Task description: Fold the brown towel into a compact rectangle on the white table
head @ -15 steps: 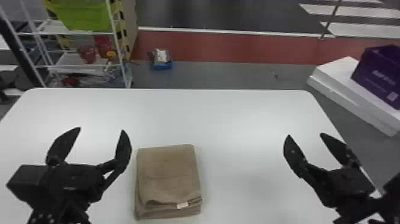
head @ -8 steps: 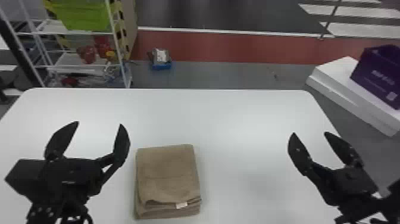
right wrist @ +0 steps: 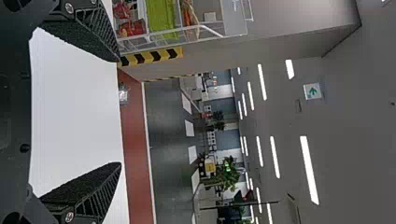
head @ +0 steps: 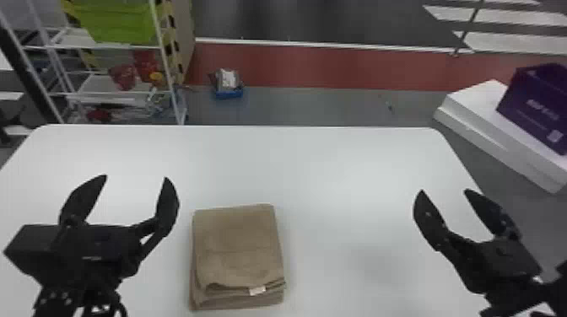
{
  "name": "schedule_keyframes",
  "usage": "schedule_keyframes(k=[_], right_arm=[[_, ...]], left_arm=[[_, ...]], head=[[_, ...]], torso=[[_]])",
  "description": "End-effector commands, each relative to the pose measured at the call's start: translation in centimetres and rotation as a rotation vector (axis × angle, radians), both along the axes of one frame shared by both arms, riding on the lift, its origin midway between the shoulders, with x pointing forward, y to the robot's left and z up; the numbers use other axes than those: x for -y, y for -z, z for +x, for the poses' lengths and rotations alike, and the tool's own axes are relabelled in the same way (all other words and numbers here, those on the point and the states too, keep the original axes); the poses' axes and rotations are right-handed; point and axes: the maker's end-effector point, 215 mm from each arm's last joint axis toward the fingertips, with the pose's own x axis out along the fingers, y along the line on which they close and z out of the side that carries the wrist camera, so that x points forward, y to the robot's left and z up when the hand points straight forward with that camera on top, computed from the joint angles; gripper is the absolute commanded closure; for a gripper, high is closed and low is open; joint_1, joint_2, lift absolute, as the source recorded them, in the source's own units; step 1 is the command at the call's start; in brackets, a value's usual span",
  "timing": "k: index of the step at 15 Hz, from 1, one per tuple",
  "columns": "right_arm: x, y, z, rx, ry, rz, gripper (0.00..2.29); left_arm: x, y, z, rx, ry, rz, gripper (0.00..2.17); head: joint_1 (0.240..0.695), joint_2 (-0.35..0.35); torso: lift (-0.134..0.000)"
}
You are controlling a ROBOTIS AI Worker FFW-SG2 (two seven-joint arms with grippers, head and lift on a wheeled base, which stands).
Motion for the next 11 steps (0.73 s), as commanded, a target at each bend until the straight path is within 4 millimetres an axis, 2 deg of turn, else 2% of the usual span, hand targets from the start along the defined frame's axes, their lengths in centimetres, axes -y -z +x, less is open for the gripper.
schedule_keyframes(k=[1, 4, 11], right_arm=[[0.06, 0.03, -0.08, 0.002, -0.001, 0.010, 0.10], [0.23, -0.06, -0.23, 0.010, -0.011, 0.034, 0.10], [0.79, 0.10, -0.34, -0.010, 0.017, 0.027, 0.11]], left_arm=[[0.08, 0.10, 0.01, -0.004, 0.000, -0.003, 0.05], [0.40, 0.81, 0.00, -0.021, 0.005, -0.001, 0.05], [0.56, 0.94, -0.16, -0.030, 0.007, 0.002, 0.05]], head=[[0.695, -0.079], [0.695, -0.080], [0.695, -0.098]], torso=[[-0.124], [-0.124], [-0.124]])
